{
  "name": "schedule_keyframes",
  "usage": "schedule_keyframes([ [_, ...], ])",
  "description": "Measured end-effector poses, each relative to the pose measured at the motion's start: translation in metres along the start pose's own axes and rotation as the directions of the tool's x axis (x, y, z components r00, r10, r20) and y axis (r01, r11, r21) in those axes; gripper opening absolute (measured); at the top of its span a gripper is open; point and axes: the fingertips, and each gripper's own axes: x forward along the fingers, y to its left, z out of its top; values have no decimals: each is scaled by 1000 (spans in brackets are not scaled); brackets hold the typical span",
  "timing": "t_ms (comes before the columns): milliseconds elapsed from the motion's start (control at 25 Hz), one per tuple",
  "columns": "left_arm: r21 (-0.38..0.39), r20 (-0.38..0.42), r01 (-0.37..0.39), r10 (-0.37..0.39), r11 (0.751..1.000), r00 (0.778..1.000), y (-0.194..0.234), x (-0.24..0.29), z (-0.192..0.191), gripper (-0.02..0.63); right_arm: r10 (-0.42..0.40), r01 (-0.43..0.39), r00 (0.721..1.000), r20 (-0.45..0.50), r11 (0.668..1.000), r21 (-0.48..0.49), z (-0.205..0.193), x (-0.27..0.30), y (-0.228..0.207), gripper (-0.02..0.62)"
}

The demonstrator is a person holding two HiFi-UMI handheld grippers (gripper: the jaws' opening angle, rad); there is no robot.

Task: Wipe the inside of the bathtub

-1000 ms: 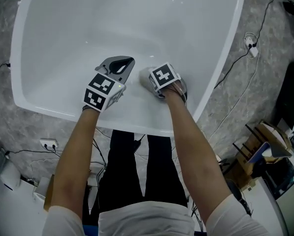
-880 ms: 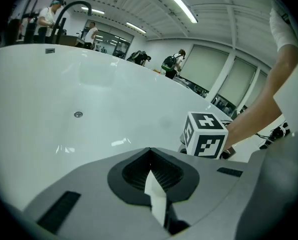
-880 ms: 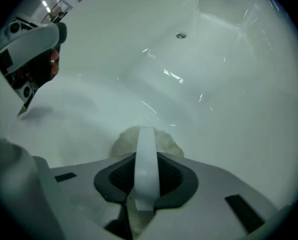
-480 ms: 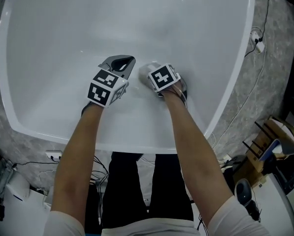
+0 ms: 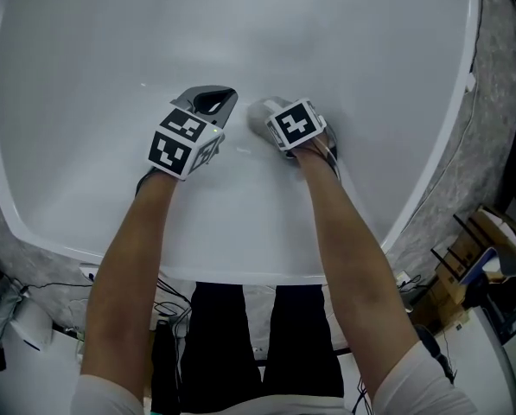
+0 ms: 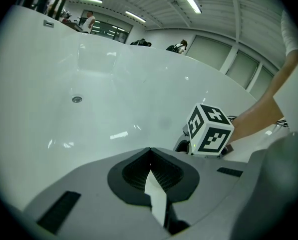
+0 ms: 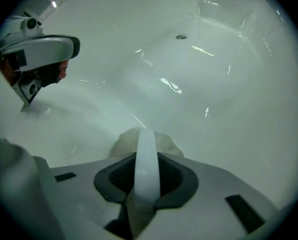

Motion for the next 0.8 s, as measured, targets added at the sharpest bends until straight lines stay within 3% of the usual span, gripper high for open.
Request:
schedule_keyframes([
  [280,-37,23,-23,24,999,999,23,-11,-7,6,12,-12,1000,7,1000,-13,12,15,5,95],
  [520,24,-14,-17,18,1000,1000,26,-14,-5,6,21,-20,1000,13,997,-79,20,23,8,94],
  [800,54,-67,-24,27,998,997,41,-31,-21,6,116,-95,989,96,976,-197,44,31,33,94],
])
